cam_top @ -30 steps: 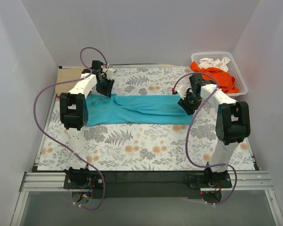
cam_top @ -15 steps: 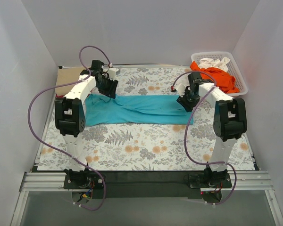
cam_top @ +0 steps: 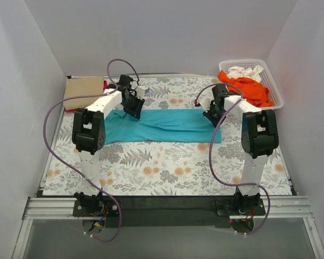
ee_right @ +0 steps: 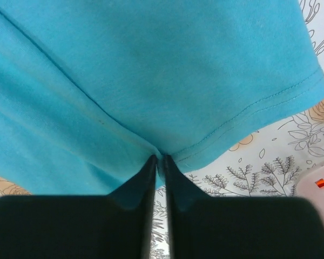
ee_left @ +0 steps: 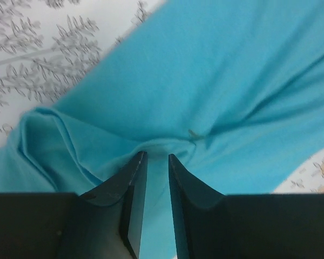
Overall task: Fold and stack the t-shirts
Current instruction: Fold the tshirt
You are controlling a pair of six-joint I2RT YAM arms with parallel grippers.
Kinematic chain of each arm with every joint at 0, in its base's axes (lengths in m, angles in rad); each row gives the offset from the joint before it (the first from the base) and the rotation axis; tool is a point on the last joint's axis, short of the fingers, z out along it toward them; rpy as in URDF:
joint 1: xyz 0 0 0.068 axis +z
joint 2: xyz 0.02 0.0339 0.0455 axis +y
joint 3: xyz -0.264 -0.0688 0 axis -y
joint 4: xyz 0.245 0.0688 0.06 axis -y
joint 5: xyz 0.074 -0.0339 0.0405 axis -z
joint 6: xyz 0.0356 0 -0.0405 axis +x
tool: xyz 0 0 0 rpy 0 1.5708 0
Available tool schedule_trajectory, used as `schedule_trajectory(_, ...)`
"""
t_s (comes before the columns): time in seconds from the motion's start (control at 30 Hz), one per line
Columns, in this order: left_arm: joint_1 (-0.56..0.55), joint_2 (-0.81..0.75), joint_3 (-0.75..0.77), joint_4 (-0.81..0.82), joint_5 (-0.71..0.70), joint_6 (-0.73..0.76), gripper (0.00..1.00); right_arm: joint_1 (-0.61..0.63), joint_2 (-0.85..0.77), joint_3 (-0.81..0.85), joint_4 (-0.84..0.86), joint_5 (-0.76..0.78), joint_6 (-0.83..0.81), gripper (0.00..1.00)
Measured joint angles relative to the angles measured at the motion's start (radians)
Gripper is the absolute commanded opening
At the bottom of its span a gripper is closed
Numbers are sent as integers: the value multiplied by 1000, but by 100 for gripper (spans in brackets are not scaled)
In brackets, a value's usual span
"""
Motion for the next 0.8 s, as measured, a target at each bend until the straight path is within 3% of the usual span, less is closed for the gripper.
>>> schedule_trajectory(0.07,1,49,47,-1,-6,-18,24,0,-1,0,0,1,7,34)
schedule_trajectory(0.27,5,224,294,15,5,-87,37,0,-29,43,-39,-67,34,53)
schedule_trajectory(0.43,31,197,349,66,81,-154,43,17,-47,237,-48,-190,109,53)
schedule_trajectory(0.57,111,76,244,123,163,-203,41,75,-13,429,-26,-273,185,49)
schedule_trajectory(0.8,269,-80,50,154,175,-174,31,267,251,747,71,-349,315,39)
